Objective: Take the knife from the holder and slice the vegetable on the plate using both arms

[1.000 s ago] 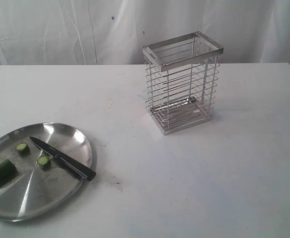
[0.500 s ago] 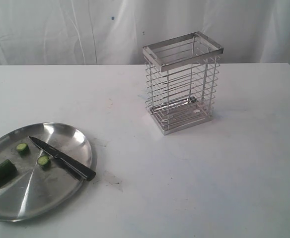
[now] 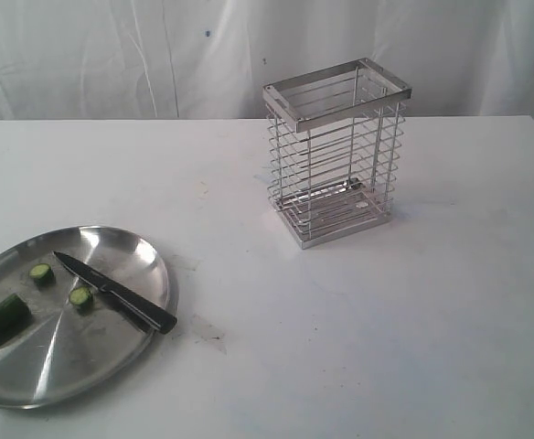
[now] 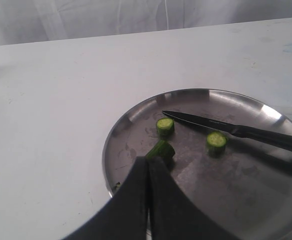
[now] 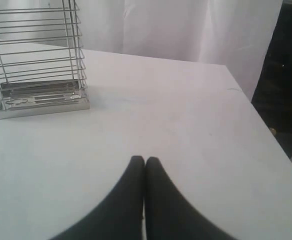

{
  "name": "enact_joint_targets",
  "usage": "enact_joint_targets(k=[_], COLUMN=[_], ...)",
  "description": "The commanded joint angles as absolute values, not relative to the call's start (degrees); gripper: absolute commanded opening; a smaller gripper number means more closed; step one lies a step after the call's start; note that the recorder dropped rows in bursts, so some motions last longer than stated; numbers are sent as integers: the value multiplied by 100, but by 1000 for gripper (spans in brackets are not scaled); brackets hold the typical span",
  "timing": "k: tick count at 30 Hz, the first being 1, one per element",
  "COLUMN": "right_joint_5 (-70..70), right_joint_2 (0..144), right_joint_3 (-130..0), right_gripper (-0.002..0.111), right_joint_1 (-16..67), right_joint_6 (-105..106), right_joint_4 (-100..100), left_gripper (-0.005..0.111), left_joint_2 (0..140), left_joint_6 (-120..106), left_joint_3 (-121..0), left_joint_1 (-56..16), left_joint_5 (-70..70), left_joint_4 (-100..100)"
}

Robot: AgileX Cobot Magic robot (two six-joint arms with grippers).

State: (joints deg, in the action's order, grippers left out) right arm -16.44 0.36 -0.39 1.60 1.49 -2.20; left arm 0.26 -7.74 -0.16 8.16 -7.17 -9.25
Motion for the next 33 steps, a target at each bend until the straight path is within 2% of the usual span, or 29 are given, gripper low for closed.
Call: enact_joint_targets(k=[1, 29, 30, 33], right_joint_5=[-1648, -1498, -1498, -1498], right_joint_2=[0, 0, 0, 0], right_joint_3=[0, 0, 0, 0], right_gripper=[0, 0, 0, 0], right_joint_1=[109, 109, 109, 109], right_joint_6=[121, 121, 121, 121], right_joint_4=[-243, -275, -275, -275], left_gripper=[0, 0, 0, 0], left_joint_2=[0, 0, 0, 0], left_joint_6=[-774, -774, -774, -774], left_joint_3=[0, 0, 0, 0], left_joint_1=[784, 773, 743, -56], left_joint_5=[-718, -708, -710, -710], left_joint_4=[-924, -924, -924, -924])
